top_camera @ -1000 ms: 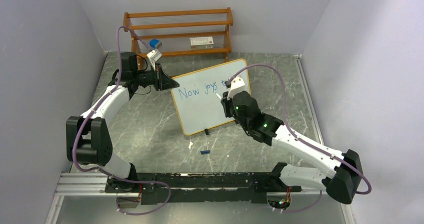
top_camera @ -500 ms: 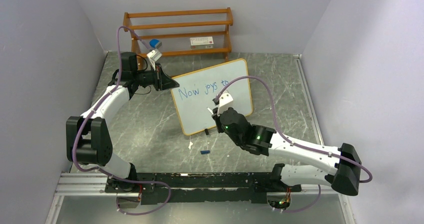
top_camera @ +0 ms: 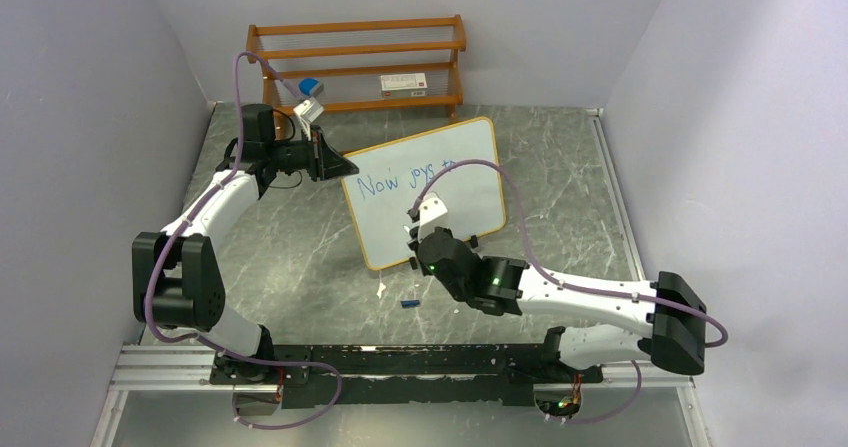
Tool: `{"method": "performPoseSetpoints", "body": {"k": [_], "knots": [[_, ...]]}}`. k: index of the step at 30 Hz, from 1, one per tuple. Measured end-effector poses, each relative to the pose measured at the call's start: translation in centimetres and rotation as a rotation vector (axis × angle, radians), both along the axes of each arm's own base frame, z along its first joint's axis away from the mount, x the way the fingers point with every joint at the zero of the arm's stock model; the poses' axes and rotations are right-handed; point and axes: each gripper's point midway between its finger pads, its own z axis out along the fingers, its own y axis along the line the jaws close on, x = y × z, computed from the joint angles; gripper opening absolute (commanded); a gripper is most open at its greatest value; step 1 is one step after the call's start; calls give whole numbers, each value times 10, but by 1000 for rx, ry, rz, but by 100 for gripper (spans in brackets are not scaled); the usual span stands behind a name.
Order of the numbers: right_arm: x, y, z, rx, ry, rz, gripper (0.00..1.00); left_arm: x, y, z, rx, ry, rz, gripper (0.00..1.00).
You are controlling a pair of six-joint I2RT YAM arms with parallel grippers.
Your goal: Write a sentence on the whiteboard
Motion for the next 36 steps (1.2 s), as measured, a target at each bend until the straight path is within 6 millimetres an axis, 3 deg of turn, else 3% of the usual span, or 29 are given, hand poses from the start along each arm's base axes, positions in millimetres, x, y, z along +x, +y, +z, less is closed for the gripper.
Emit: {"method": "performPoseSetpoints", "body": {"k": [19,36], "knots": [[12,20,-22,-33,-31,-49,0,0,0,0,0,0,1,5],[19,27,-27,-64,-37,-63,0,0,0,0,0,0,1,5]]}}
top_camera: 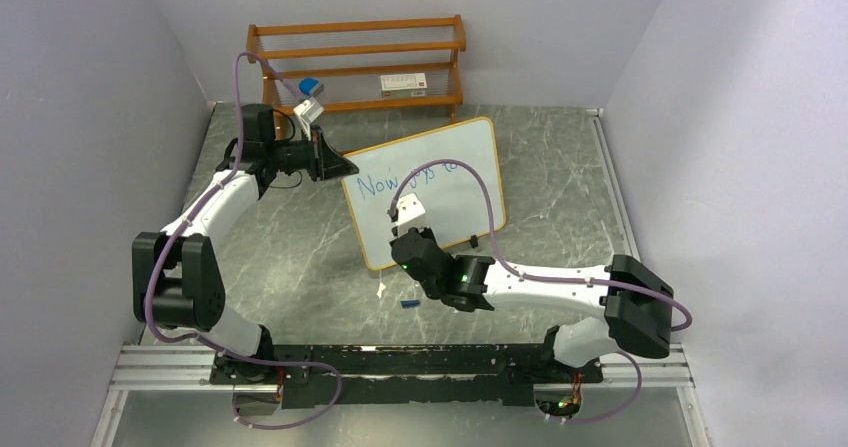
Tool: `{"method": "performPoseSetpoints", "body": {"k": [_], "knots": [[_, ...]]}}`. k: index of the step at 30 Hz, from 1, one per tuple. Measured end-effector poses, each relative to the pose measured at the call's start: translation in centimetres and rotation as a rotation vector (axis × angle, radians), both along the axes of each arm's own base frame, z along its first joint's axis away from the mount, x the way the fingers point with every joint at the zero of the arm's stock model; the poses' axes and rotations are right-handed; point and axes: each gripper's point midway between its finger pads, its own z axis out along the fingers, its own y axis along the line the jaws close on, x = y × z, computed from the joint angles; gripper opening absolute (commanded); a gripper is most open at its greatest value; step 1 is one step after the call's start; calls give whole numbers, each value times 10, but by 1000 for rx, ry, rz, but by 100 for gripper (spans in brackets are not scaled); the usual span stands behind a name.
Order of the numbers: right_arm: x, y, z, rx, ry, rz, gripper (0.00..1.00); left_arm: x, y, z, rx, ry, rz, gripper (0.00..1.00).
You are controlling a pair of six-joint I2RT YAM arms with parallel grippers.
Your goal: Write a sentence on the whiteboard
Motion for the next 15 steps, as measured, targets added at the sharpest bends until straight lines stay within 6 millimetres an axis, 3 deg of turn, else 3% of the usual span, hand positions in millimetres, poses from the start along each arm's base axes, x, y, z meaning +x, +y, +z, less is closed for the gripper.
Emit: {"method": "performPoseSetpoints", "body": {"k": [15], "knots": [[4,-1,1,-2,2,-12,0,0,0,0,0,0,0,5]]}}
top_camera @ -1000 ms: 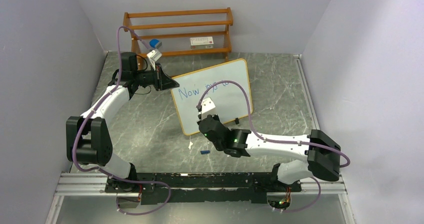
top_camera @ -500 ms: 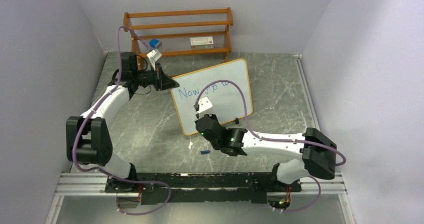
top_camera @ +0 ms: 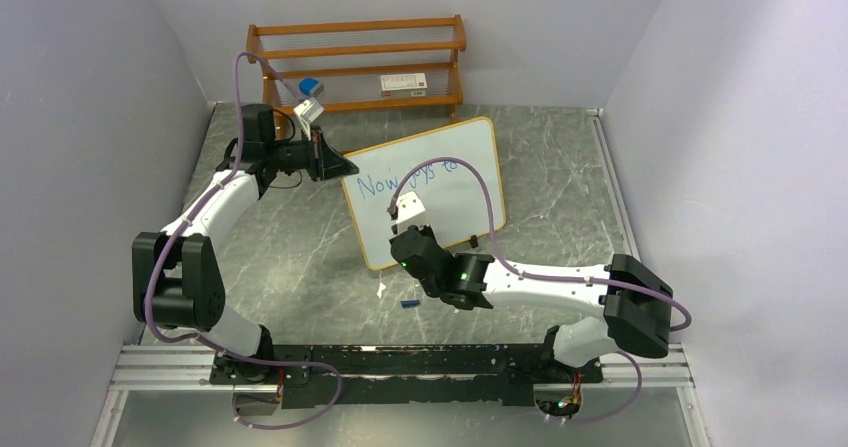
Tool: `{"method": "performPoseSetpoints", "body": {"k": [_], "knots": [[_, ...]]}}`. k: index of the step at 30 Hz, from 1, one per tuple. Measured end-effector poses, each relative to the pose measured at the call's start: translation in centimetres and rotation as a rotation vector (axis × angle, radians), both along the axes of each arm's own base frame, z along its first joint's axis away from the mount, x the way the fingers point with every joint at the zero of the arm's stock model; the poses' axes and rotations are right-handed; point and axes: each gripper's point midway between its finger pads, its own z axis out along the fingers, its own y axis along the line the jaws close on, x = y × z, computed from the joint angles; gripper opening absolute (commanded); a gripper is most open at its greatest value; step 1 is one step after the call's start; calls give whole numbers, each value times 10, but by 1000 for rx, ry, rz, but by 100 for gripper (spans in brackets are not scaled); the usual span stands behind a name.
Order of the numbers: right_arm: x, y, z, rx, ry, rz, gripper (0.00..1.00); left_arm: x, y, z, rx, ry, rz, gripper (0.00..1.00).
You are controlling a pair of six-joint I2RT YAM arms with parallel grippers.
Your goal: Write a sentence on the whiteboard
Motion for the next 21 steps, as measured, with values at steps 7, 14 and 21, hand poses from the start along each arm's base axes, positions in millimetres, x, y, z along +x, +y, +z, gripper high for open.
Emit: {"method": "performPoseSetpoints", "body": {"k": [7,14,21], "knots": [[1,0,0,1,4,-2,0,0,0,0,0,0,0,5],[1,-3,-1,-2,10,-10,0,0,0,0,0,0,1,5],[5,-10,1,-4,10,-32,0,0,0,0,0,0,1,5]]}}
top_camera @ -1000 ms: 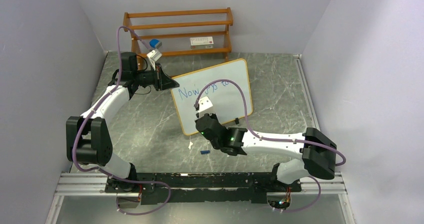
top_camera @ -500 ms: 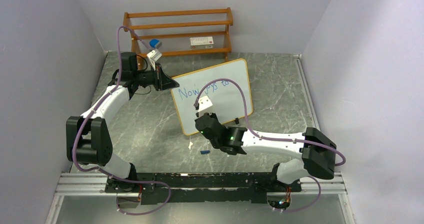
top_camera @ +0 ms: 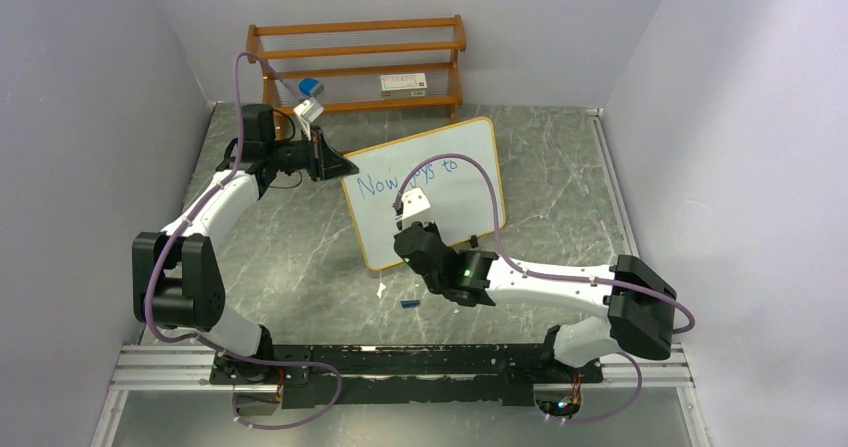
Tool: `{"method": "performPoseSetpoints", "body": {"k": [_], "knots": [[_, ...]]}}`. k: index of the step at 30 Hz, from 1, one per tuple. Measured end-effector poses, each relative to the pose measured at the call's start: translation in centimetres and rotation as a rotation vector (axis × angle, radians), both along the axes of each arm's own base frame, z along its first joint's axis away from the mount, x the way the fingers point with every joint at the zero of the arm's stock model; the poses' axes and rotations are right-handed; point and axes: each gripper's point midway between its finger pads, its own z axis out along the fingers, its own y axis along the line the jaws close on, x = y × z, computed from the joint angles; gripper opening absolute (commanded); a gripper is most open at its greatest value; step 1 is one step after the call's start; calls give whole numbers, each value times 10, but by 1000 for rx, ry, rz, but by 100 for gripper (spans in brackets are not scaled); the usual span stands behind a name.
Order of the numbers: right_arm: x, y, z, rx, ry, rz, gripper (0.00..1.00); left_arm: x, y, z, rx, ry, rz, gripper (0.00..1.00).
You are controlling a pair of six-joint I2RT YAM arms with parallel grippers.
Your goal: Write a sentence on the whiteboard
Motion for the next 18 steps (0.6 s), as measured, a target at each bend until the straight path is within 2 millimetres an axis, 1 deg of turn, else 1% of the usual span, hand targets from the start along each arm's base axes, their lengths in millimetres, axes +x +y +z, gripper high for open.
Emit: {"method": "performPoseSetpoints", "body": {"k": [5,18], "knots": [[2,-4,1,-5,-1,-12,0,0,0,0,0,0,0,5],[2,-4,1,-14,-6,-7,0,0,0,0,0,0,0,5]]}}
